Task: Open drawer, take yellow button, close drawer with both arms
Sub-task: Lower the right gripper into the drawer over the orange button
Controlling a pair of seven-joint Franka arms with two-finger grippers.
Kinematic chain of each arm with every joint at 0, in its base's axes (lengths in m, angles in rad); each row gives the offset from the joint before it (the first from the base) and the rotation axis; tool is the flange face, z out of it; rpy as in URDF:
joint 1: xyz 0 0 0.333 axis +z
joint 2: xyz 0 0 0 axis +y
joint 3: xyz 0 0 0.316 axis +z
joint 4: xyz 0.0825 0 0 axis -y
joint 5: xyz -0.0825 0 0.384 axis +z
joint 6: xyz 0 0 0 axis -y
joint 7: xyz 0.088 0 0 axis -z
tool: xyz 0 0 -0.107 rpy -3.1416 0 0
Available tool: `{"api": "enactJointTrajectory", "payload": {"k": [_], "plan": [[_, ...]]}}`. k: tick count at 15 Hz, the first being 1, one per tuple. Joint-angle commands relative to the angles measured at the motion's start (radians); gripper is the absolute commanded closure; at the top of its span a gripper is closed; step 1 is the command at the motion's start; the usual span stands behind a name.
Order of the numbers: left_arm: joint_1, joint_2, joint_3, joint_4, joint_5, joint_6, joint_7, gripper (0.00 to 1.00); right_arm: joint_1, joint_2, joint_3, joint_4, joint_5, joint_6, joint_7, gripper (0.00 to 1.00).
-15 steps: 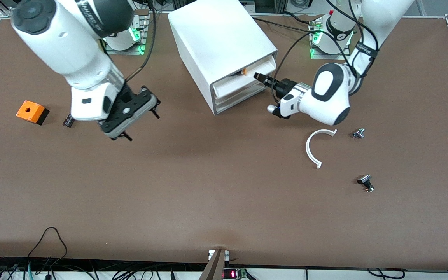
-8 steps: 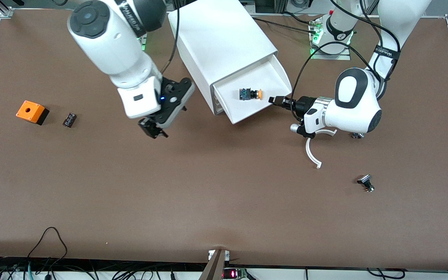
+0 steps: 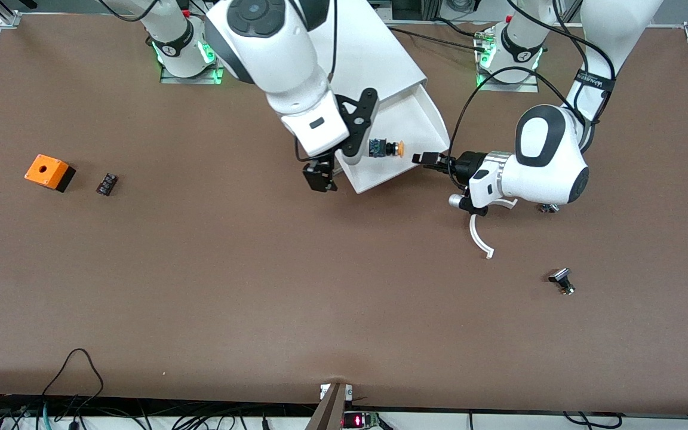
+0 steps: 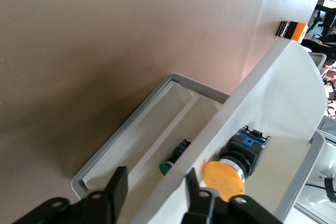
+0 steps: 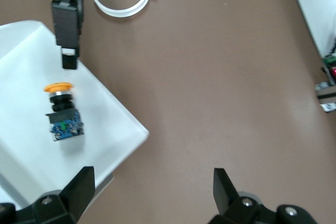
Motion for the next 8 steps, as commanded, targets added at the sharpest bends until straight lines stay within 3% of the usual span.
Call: {"api": "enactJointTrajectory", "payload": {"k": [1,5,8], "plan": [[0.005,-0.02,0.025,0.069,0.058,0.037,-0.032,0.0,0.03,0.045,-0.01,0.051,0.001,-0.019,-0.024,0.0],[0.006,-0.022,0.036,0.248,0.441,-0.004,-0.035,0.0,0.083,0.082,-0.01,0.046,0.0,-0.071,-0.041,0.0],[0.017,-0.035,0.053,0.347,0.616,-0.062,-0.035,0.0,0.134,0.11,-0.012,0.047,-0.014,-0.071,-0.041,0.0]]}}
